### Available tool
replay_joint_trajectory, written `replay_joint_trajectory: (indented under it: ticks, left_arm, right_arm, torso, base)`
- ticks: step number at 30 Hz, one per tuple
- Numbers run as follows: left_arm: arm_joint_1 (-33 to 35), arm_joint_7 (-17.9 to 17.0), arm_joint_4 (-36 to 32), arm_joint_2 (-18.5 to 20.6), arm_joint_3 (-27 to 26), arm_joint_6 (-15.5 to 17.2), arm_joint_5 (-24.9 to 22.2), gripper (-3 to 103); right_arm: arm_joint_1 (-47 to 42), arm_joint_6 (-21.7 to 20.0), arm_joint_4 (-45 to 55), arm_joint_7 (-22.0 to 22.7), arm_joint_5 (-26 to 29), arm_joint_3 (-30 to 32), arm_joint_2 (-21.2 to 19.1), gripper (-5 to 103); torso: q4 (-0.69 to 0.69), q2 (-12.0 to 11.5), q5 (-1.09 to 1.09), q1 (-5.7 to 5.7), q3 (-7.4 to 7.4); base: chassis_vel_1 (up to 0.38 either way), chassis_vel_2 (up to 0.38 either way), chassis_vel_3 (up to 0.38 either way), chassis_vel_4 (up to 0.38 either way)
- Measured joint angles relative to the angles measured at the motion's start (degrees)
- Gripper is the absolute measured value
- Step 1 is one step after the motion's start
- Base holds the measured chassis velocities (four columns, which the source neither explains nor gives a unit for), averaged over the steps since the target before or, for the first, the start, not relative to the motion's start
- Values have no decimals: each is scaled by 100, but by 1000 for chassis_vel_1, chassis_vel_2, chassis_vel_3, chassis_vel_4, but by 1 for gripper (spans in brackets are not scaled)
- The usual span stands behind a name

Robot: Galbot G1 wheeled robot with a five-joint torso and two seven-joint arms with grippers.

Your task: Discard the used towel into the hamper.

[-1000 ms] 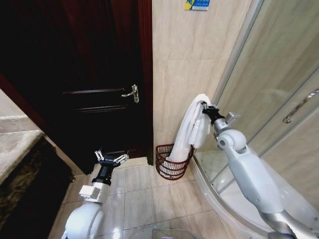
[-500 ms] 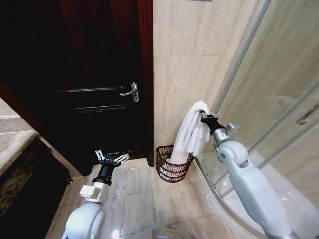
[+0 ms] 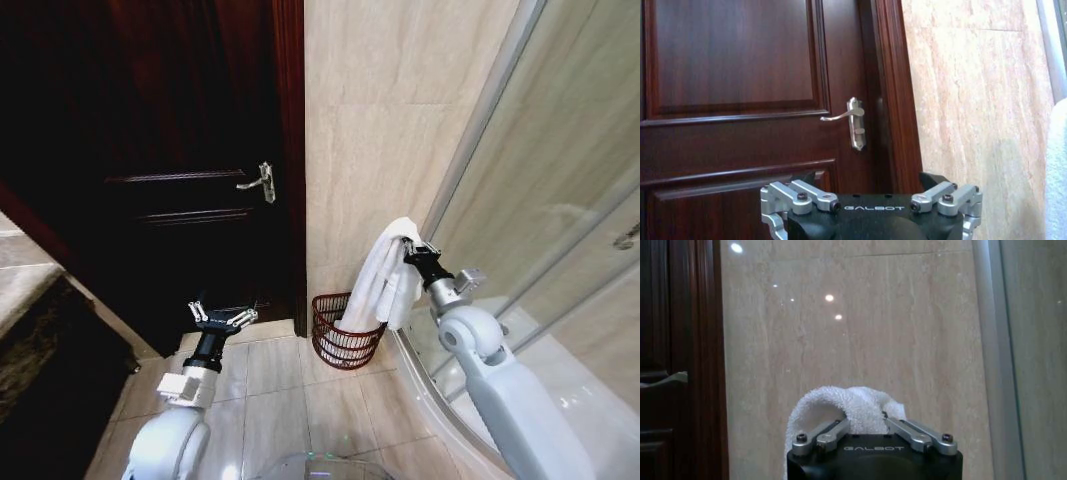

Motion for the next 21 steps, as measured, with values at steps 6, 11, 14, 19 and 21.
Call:
replay_joint_trajectory:
  ticks: [6,11,14,19,21]
  left_arm:
    - [22,-1,-17,3,-5,-20,21,100]
    - [52,-1,-61,-13,35,-22,70,100]
    - [72,-1,-78,-13,29,-34,94,100]
    - [94,-1,-78,-11,-28,-101,163,100]
    - [99,-2,-78,-12,-27,-104,167,100]
  right_arm:
    - [-44,6,60,37,9,29,-41,7]
    - [-39,6,62,35,26,45,-61,7]
    - [-41,4,68,46,30,46,-61,7]
    - [-134,-12,126,176,-11,45,-47,7]
    - [-170,-13,144,184,-28,49,-39,7]
  torso:
    - [0,-156,0,-72,-85]
    - [0,-291,0,-131,-160]
    - [-1,-364,1,-164,-199]
    - [0,-497,1,-222,-274]
    - [0,-527,0,-234,-291]
  base:
    - [-41,45,29,-43]
    - [-67,44,57,-62]
    - [-71,61,77,-61]
    - [-64,85,79,-62]
    - [-65,87,56,-63]
